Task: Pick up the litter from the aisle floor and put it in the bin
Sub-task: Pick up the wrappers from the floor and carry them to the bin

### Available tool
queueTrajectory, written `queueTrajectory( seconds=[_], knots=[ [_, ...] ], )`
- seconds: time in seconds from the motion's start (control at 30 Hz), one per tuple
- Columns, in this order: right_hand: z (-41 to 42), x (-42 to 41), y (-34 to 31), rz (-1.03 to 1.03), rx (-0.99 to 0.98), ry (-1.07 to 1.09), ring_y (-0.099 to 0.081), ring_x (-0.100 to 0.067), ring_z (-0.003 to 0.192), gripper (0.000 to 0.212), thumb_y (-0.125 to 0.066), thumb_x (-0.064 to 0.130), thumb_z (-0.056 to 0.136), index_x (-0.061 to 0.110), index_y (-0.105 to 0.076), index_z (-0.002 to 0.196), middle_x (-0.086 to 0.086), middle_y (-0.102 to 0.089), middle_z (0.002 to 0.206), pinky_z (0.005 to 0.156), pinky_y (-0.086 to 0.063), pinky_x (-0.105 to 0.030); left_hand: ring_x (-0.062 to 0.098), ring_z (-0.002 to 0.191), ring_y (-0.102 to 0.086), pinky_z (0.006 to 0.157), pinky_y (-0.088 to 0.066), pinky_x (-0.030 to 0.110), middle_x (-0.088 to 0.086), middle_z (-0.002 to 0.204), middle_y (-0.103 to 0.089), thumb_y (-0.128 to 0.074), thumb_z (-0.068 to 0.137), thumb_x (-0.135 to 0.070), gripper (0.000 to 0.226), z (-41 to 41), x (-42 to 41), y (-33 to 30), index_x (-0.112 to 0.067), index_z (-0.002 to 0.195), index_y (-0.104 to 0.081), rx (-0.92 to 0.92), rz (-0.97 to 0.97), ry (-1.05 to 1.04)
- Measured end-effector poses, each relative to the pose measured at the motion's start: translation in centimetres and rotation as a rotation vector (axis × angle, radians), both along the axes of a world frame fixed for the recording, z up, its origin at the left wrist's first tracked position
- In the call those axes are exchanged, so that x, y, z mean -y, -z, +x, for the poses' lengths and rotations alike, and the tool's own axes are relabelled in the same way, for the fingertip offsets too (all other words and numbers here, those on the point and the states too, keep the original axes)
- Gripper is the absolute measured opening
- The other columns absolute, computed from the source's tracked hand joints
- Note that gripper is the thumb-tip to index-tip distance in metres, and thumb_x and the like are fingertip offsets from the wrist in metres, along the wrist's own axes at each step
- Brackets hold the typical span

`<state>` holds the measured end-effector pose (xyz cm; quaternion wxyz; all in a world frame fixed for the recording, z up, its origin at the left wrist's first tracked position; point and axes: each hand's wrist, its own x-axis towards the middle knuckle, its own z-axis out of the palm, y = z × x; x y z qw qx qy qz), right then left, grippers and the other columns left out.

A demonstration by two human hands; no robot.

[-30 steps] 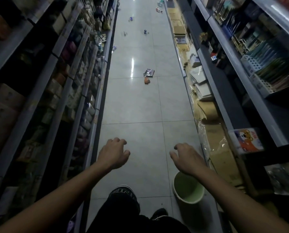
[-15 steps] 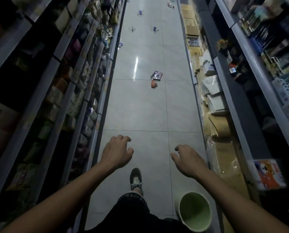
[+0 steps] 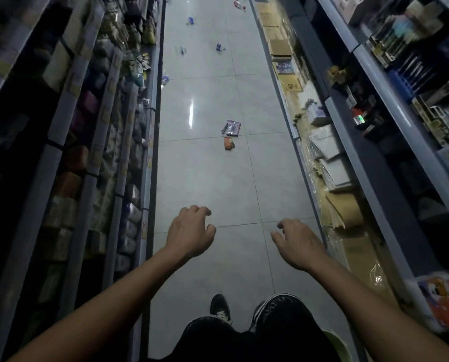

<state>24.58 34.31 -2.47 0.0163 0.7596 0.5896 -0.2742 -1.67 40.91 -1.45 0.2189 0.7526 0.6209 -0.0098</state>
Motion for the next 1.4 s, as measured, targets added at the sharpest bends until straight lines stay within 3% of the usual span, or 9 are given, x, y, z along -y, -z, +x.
queueTrajectory(
  seconds=[0.33,0.7,1.13,1.4],
  knots=[
    [7.1,-11.4,1.5,-0.004,-0.069,0.100,-0.055,-0.024,0.118,0.048,-0.044,0.048,0.099,0.016,-0.056,0.133,-0.007,-0.058,0.131,0.095,-0.049,-0.041,0.016,0.114,-0.053,0.088,-0.051,0.037,-0.005,0.129,-0.059,-0.051,0.094,-0.035,0.039,7.9,-12.7,1.0,-0.027,0.132,-0.055,0.086,0.014,0.040],
    [17.0,-27.5,2.1,-0.031,-0.145,0.049,-0.054,-0.020,0.119,0.049,-0.041,0.049,0.100,0.018,-0.054,0.135,-0.003,-0.057,0.134,0.095,-0.049,-0.039,0.017,0.123,-0.047,0.091,-0.046,0.034,-0.003,0.140,-0.052,-0.053,0.096,-0.038,0.046,17.5,-27.8,-0.2,-0.025,0.140,-0.048,-0.061,-0.016,-0.014],
    [18.3,-49.3,2.7,-0.052,-0.101,-0.168,-0.055,-0.022,0.118,0.051,-0.040,0.051,0.100,0.017,-0.054,0.136,-0.005,-0.058,0.131,0.096,-0.050,-0.040,0.021,0.124,-0.045,0.097,-0.044,0.037,0.001,0.141,-0.051,-0.051,0.093,-0.038,0.051,16.4,-43.7,0.9,-0.022,0.142,-0.046,-0.067,-0.047,-0.160],
    [16.3,-63.3,2.6,-0.067,-0.051,-0.168,-0.056,-0.023,0.119,0.052,-0.041,0.051,0.099,0.016,-0.055,0.135,-0.005,-0.059,0.132,0.095,-0.049,-0.040,0.021,0.125,-0.045,0.099,-0.043,0.036,0.001,0.141,-0.051,-0.050,0.094,-0.037,0.052,14.6,-57.5,1.6,-0.020,0.142,-0.046,-0.028,-0.041,-0.153]
  ],
)
